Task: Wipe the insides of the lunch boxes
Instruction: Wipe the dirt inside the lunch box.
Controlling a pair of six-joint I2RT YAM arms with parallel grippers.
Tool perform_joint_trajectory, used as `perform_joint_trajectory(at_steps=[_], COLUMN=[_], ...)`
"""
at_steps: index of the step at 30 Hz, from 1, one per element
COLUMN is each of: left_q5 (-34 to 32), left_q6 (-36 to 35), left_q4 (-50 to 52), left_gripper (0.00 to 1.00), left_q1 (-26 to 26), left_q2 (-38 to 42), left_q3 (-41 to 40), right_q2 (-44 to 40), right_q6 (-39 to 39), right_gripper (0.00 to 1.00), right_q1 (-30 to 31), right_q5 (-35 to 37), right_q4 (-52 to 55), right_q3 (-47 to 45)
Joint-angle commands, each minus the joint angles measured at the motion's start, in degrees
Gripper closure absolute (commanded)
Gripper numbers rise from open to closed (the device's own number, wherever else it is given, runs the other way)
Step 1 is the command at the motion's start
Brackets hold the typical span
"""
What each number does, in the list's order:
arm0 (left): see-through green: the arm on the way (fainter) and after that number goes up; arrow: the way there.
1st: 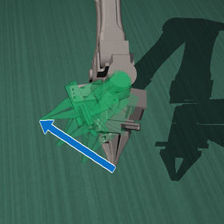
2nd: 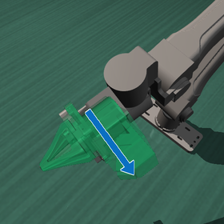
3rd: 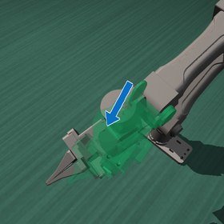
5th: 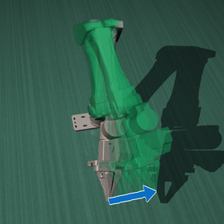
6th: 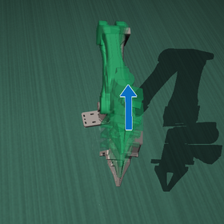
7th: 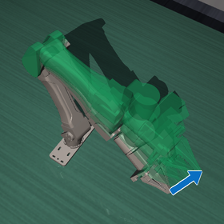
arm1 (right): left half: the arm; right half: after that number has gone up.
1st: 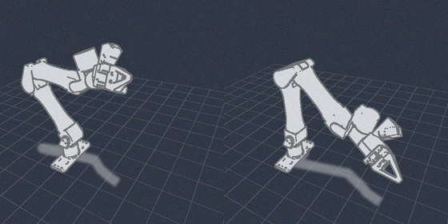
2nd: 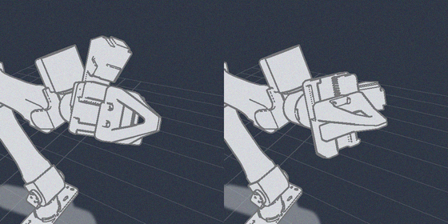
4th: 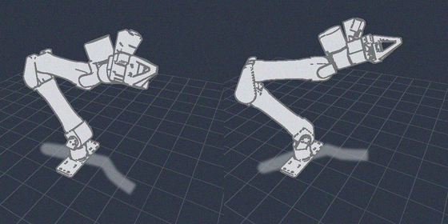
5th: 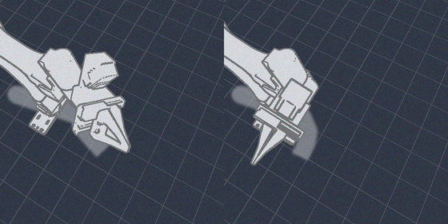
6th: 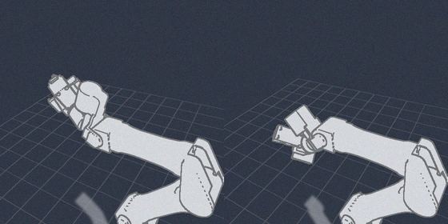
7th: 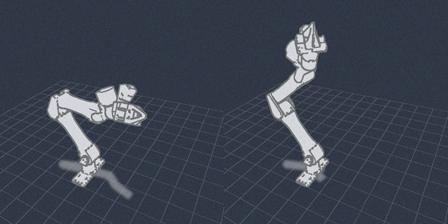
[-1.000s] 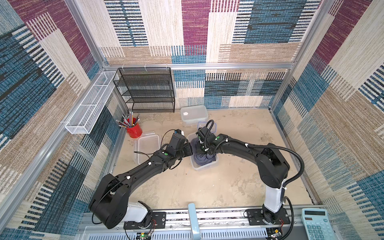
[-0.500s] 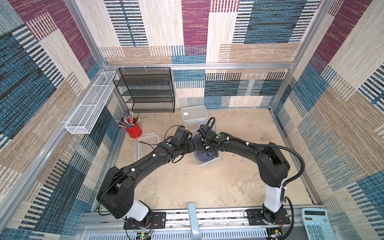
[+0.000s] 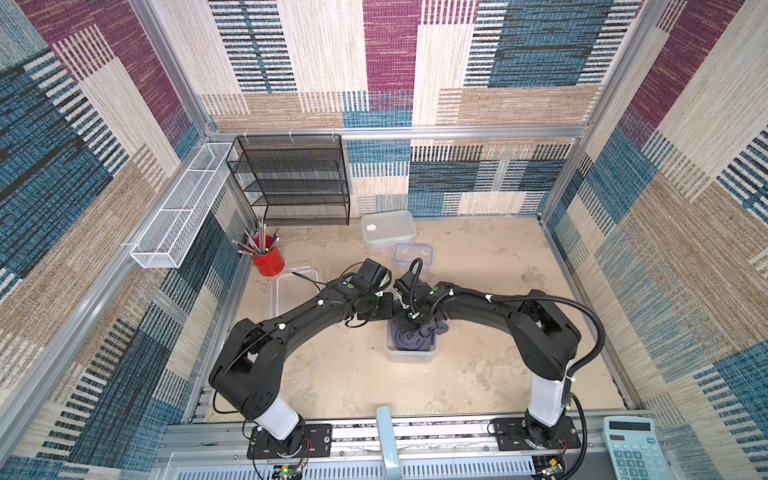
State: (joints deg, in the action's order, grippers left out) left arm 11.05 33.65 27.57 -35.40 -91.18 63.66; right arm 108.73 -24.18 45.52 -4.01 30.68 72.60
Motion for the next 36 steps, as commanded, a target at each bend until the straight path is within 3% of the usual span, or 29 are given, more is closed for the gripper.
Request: perform_joint_trajectory(at_steps=[1,10,18,24,28,36], left_q5=[1.6,1.1,1.9,2.5,3.6,-0.6], left_q6=[-0.7,0.1,1.5,2.0,1.7,-0.4], left_q4=[-2.0,-1.8,-3.5,-4.9,-4.4,3.5], left_gripper=[0.63,0.62,0.83,0.99,1.00,1.00], left_q1=[0.0,0.2,0.2,0.2,0.2,0.0], left_q2=[1.8,3.7,4.2,4.5,3.9,4.1], left_q3=[-0.4,-2.9,-6.3,-6.6,-5.5,-2.4], right_q2=[-0.3,-0.1,-1.1,1.6,4.3,2.3], right_q6=[-1.5,-0.7,-2.1,-2.4,-2.8,-1.9], right_gripper=[1.00,1.00,1.00,1.00,1.00,1.00], right_q1=[0.0,-0.1,-1.4,-1.9,-1.9,-2.0], right_q5=[-1.8,-3.8,-8.5,-7.0,-2.7,15.7], right_q4=[-2.3,-3.2,-7.0,-7.8,-8.6,-9.0], right_q3=[1.3,4.9,6.3,6.4,7.7,10.8])
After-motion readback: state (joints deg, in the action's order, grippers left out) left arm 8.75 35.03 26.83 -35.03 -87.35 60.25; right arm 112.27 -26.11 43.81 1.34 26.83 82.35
